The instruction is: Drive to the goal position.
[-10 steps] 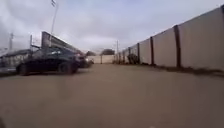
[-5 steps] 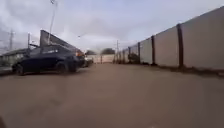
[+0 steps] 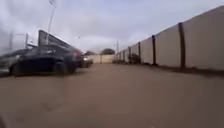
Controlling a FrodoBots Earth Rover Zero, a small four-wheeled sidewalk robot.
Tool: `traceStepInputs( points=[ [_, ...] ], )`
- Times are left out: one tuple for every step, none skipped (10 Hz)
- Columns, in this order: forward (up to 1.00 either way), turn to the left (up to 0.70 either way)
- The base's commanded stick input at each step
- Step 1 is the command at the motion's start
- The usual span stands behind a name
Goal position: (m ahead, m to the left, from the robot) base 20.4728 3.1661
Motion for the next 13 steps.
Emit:
traceStepInputs(
  points=[
    [0.5, 0.0],
    [0.5, 0.0],
    [0.5, 0.0],
    [0.5, 0.0],
    [0.5, 0.0],
    [0.5, 0.0],
    [0.5, 0.0],
    [0.5, 0.0],
    [0.5, 0.0],
    [0.5, 0.0],
    [0.5, 0.0],
    [0.5, 0.0],
    [0.5, 0.0]
  ],
)
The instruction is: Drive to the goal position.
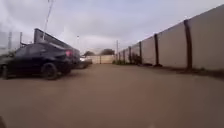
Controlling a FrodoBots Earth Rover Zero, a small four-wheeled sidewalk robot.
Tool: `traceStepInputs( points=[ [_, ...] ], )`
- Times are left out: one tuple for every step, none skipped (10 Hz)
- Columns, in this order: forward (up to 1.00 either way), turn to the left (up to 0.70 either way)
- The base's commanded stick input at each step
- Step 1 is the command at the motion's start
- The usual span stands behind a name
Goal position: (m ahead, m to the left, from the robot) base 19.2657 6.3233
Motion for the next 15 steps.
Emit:
traceStepInputs(
  points=[
    [0.5, 0.0],
    [0.5, 0.0],
    [0.5, 0.0],
    [0.5, 0.0],
    [0.5, 0.0],
    [0.5, 0.0],
    [0.5, 0.0],
    [0.5, 0.0],
    [0.5, 0.0],
    [0.5, 0.0],
    [0.5, 0.0],
    [0.5, 0.0],
    [0.5, 0.0],
    [0.5, 0.0],
    [0.5, 0.0]
  ],
)
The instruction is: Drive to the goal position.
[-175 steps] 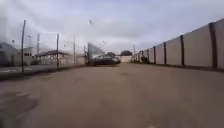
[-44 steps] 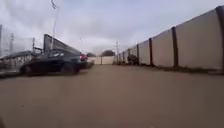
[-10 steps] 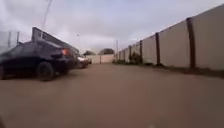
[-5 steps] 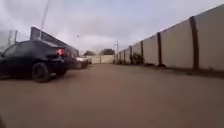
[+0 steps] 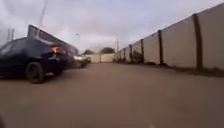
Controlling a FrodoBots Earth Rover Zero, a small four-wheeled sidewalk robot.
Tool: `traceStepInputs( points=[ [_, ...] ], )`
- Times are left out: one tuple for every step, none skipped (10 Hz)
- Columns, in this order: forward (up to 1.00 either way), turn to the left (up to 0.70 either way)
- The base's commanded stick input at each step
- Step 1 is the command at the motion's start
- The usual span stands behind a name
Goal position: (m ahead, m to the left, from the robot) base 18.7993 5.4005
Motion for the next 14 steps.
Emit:
traceStepInputs(
  points=[
    [0.5, 0.0],
    [0.5, 0.0],
    [0.5, 0.0],
    [0.5, 0.0],
    [0.5, 0.0],
    [0.5, 0.0],
    [0.5, 0.0],
    [0.5, 0.0],
    [0.5, 0.0],
    [0.5, 0.0],
    [0.5, 0.0],
    [0.5, 0.0],
    [0.5, 0.0],
    [0.5, 0.0]
  ],
)
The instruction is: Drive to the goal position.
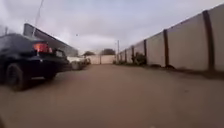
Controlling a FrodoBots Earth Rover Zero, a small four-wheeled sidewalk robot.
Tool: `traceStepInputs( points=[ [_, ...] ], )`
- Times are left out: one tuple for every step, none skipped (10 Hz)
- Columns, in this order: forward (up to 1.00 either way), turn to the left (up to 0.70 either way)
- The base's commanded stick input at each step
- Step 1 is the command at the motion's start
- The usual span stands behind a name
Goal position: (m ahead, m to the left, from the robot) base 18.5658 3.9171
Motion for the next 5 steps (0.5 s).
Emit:
traceStepInputs(
  points=[
    [0.5, 0.0],
    [0.5, 0.0],
    [0.5, 0.0],
    [0.5, 0.0],
    [0.5, 0.0]
  ],
)
